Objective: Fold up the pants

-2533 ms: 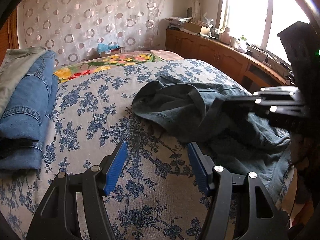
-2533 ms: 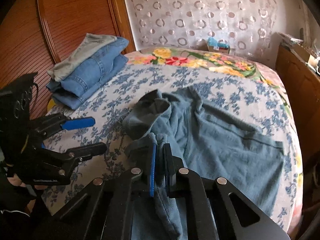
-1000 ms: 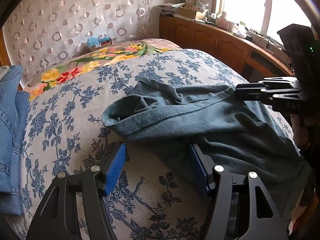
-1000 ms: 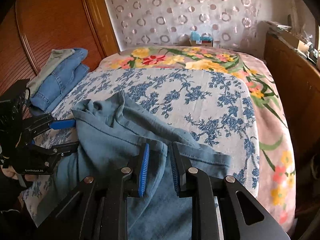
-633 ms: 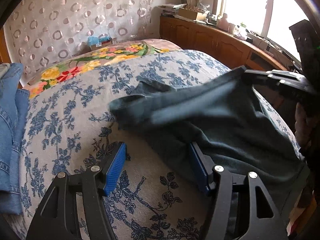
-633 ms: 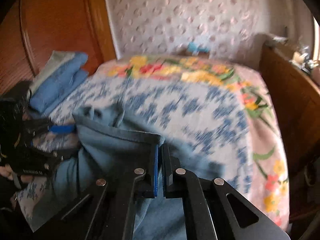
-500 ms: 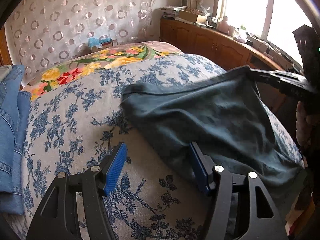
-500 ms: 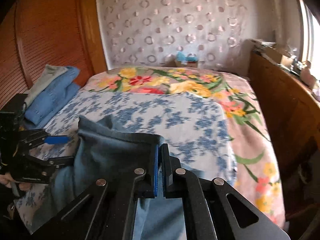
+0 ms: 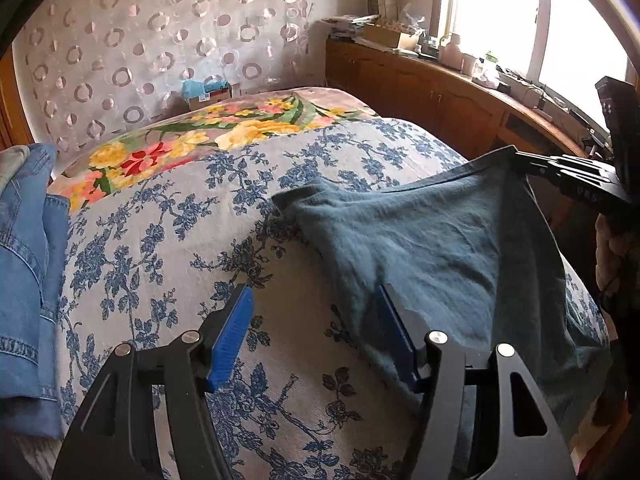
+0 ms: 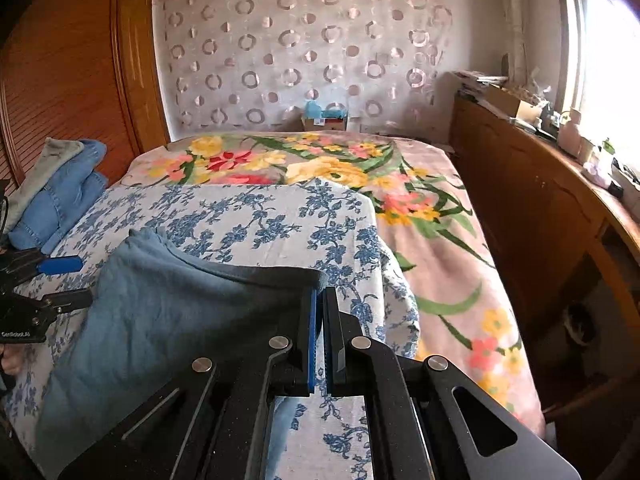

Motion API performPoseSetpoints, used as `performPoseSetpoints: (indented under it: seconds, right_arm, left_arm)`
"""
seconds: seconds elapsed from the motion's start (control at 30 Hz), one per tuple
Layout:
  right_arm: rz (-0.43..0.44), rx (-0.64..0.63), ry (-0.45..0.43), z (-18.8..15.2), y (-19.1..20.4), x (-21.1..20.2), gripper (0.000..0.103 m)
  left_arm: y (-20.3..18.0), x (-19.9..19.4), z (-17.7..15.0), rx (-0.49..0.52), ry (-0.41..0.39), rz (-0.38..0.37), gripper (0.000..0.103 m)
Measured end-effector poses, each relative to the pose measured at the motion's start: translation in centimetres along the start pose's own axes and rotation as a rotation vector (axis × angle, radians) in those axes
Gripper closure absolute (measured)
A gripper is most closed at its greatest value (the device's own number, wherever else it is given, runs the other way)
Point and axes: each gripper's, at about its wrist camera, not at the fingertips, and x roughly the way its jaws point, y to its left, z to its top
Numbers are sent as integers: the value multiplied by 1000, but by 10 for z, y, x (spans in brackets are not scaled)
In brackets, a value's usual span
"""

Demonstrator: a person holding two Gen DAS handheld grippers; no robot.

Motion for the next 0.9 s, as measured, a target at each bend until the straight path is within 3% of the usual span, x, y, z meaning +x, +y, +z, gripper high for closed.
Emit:
performPoseSetpoints:
  seconds: [0.2, 0.47, 0.53, 0.6, 0.9]
  right_arm:
    - [-45, -5, 4, 1, 0, 5, 101]
    - [-24, -28, 69, -4, 5, 8, 100]
    - [-26, -17, 61, -4, 3, 0, 89]
    - [-9, -2, 55, -7, 2, -10, 84]
    - [43, -7, 44, -48, 14, -74, 83]
  left_arm:
    - [-4, -2, -5, 2, 1, -6, 39]
    - [-6, -11, -13, -6, -9, -17, 39]
    - [-7, -16, -16, -8, -13, -21, 39]
    - [-10, -23, -20, -6, -19, -24, 39]
    - [-20, -52, -47, -17, -38, -42, 39]
